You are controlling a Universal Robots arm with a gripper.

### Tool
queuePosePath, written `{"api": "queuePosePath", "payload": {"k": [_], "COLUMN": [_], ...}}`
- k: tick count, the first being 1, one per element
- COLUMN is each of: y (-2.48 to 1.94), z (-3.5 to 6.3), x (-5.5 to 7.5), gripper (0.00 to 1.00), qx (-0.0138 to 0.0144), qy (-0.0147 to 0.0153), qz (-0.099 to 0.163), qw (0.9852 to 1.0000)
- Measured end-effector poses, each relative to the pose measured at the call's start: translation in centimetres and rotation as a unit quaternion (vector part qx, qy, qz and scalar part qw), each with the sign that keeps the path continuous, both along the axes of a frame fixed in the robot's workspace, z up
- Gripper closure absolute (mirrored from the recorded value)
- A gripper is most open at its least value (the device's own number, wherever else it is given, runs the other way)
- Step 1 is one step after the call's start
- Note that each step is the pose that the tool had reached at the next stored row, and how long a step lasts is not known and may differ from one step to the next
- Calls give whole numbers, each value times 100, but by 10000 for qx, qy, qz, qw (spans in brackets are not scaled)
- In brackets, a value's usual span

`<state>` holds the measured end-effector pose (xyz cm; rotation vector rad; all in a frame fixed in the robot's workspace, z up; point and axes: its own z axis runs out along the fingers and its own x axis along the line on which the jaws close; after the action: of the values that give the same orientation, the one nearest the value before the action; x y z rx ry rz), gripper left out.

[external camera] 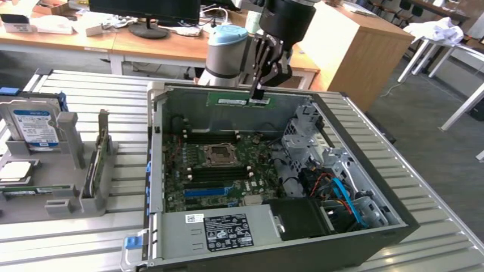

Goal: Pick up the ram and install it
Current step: 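Pick up the ram and move it above insertion slot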

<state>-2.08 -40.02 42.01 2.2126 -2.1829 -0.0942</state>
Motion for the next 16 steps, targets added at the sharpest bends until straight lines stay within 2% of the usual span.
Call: {"api": "queuePosePath", "payload": {"k": [6,16], "y": [130,136], "z": [-2,-2], "x": [0,0], "gripper": [88,88], "qx": [0,0], "qy": [0,0], "qz": [-6,-5], "qw": [10000,10000]}}
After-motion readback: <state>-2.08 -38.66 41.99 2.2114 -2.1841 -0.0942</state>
